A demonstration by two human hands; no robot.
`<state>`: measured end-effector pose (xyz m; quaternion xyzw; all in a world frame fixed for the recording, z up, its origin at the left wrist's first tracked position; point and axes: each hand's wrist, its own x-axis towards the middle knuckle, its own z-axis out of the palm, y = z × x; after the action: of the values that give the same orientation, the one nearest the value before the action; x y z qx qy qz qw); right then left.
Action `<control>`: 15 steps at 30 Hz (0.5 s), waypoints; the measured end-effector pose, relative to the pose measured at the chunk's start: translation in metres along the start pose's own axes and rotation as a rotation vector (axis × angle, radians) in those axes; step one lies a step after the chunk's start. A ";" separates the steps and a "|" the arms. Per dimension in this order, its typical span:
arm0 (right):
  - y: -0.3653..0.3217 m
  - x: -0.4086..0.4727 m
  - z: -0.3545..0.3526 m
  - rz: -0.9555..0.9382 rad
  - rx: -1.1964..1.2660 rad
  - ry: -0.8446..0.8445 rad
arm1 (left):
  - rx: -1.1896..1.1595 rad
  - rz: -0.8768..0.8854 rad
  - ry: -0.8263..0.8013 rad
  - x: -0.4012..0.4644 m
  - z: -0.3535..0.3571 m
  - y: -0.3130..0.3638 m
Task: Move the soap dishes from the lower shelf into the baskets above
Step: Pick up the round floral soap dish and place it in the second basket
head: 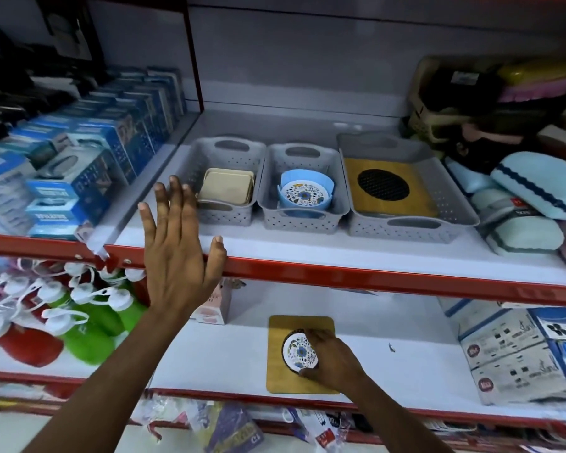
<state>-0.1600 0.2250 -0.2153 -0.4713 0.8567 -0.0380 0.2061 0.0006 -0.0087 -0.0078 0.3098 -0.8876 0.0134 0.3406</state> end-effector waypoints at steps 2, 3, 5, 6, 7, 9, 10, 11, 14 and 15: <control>0.000 0.002 0.005 0.006 0.017 0.003 | 0.009 -0.005 -0.004 0.000 0.000 0.000; 0.000 0.003 0.006 0.003 0.021 0.006 | 0.012 -0.009 -0.008 0.001 0.001 0.000; 0.000 0.004 0.006 -0.008 0.023 0.010 | 0.018 -0.013 -0.015 0.001 0.001 0.000; 0.000 0.004 0.005 -0.014 0.027 0.016 | 0.020 -0.013 -0.016 0.001 0.001 -0.001; 0.000 0.004 0.005 -0.014 0.035 0.020 | 0.019 -0.012 -0.017 0.000 0.001 0.000; -0.001 0.004 0.005 -0.012 0.049 0.025 | 0.012 -0.013 -0.018 0.000 0.000 0.000; -0.002 0.004 0.006 -0.011 0.054 0.022 | 0.010 -0.017 -0.020 -0.001 0.001 0.000; -0.003 0.003 0.006 -0.007 0.063 0.025 | 0.009 -0.015 -0.020 0.000 0.000 0.001; -0.005 -0.001 0.007 -0.004 0.117 0.051 | 0.012 -0.019 -0.033 0.000 0.000 0.001; -0.007 -0.004 0.005 -0.004 0.152 0.078 | 0.014 -0.018 -0.036 0.000 0.000 0.001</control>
<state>-0.1506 0.2256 -0.2166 -0.4544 0.8576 -0.1216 0.2078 0.0007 -0.0079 -0.0075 0.3202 -0.8907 0.0111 0.3225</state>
